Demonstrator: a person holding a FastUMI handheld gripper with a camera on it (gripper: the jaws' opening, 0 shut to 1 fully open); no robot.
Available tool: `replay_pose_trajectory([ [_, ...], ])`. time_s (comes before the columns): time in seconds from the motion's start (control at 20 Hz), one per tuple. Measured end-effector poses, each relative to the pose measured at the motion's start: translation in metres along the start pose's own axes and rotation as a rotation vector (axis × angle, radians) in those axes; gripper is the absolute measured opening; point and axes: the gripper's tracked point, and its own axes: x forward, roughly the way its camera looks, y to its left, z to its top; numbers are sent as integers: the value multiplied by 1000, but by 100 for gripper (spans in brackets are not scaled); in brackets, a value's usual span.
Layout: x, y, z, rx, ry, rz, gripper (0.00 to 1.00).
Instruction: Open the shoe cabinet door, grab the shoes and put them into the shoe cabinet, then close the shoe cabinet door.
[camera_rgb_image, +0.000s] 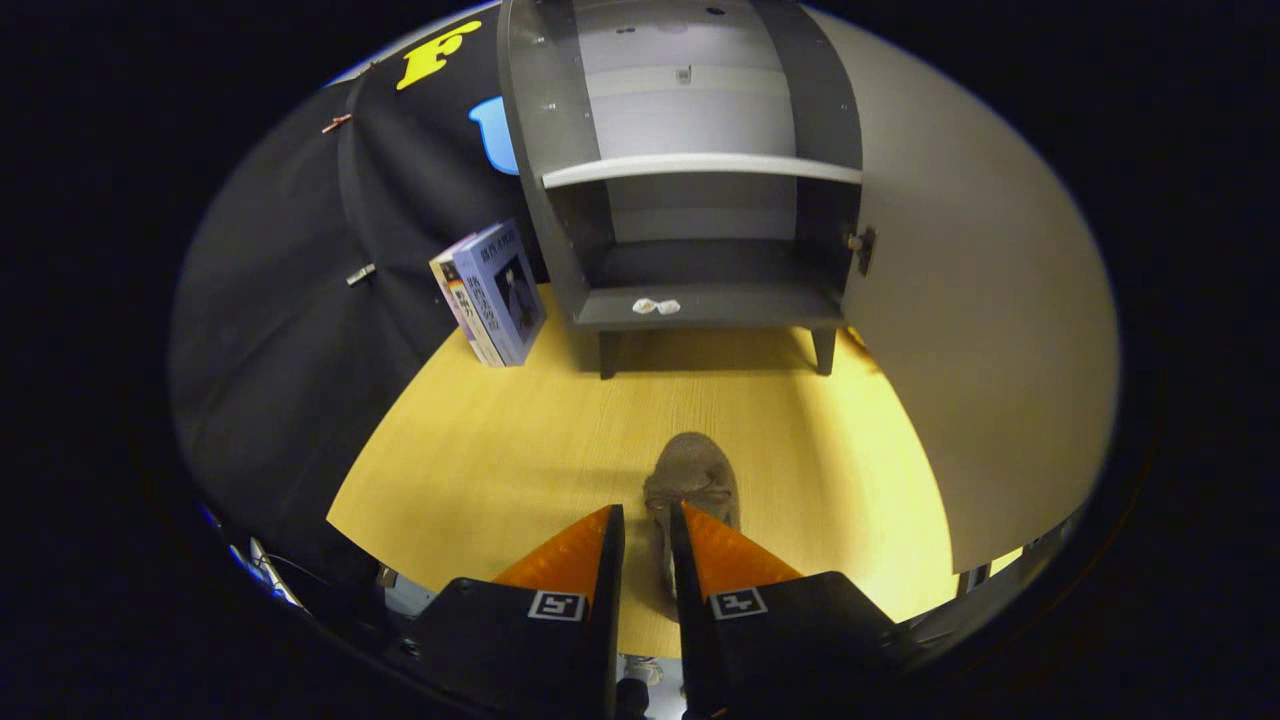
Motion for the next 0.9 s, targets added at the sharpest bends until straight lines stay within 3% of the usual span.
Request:
replay_pose_trajectory([
  [0.5,69,-19,-63,28,133,-77,31],
  [0.9,109,-20,-74,9,137,-81,31],
])
